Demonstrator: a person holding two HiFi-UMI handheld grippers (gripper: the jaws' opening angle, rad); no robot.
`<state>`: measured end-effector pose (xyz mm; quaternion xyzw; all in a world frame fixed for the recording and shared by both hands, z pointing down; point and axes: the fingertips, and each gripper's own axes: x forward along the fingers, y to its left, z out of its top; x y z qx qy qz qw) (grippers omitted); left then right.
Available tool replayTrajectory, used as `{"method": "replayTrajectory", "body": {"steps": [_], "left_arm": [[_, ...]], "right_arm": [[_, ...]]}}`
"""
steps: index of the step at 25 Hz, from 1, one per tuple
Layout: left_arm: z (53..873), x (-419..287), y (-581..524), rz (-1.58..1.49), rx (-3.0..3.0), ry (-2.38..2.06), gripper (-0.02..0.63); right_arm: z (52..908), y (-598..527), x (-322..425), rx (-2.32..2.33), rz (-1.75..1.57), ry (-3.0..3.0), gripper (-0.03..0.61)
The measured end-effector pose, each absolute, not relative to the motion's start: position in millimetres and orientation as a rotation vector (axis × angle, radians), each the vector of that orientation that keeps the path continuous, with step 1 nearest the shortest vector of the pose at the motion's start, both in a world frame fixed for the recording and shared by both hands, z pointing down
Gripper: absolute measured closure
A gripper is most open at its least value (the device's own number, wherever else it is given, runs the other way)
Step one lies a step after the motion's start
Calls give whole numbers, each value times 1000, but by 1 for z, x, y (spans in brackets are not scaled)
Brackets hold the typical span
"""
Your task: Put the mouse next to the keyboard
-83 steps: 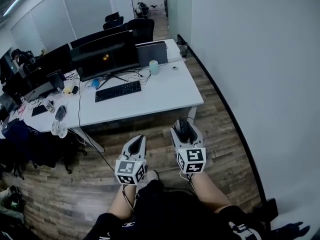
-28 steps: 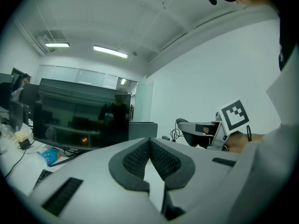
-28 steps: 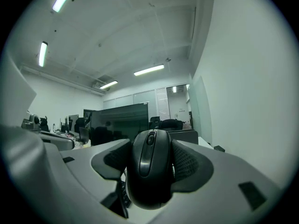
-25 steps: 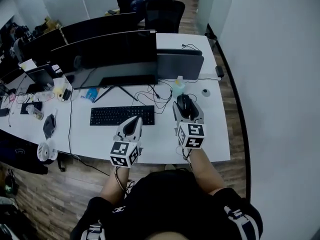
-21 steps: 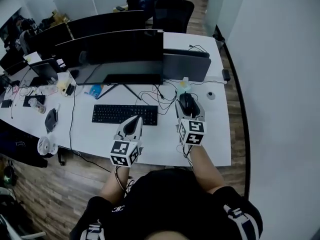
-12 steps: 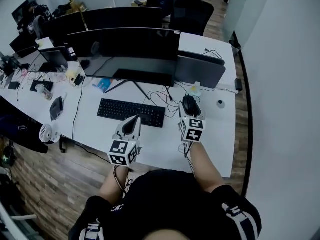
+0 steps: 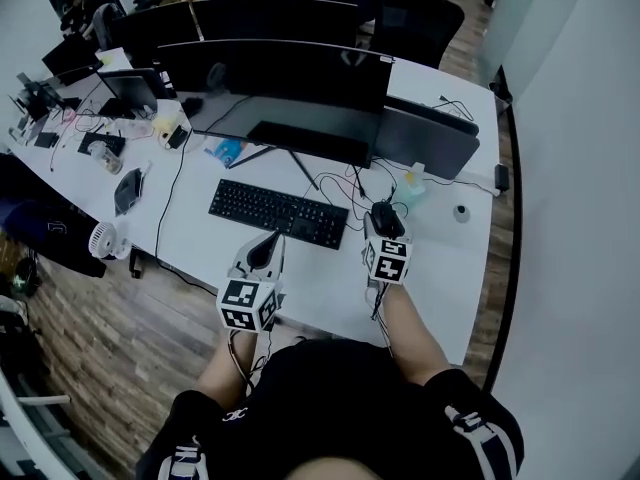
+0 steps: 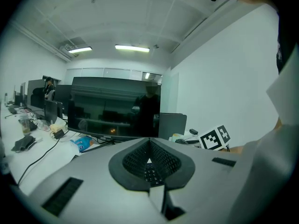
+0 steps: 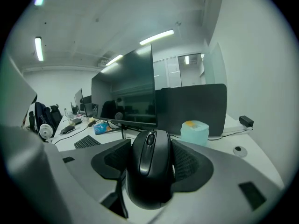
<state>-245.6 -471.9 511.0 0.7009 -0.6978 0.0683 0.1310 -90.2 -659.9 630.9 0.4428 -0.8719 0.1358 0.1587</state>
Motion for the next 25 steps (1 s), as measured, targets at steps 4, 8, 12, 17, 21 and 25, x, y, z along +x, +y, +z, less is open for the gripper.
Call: {"method": "replayTrajectory", "body": {"steps": [4, 8, 12, 17, 21, 25], "left_arm": [[519, -248, -465, 217, 1988, -2040, 601], [526, -247, -461, 238, 1955, -2042, 601], [530, -248, -458, 242, 1920, -2055, 601], [531, -256, -454, 234, 1880, -2079, 601], [534, -260, -451, 240, 1864, -2087, 601], [532, -259, -449, 243, 1871, -2090, 601]], "right_arm": [[657, -655, -94, 1223, 429, -2458, 289], [683, -652, -95, 1192, 475, -2414, 288], [713, -654, -95, 1178, 511, -2348, 288], [743, -658, -90, 1168, 537, -2263, 288], [762, -656, -91, 1176, 549, -2201, 288], [781, -646, -81, 1198, 599, -2087, 288]]}}
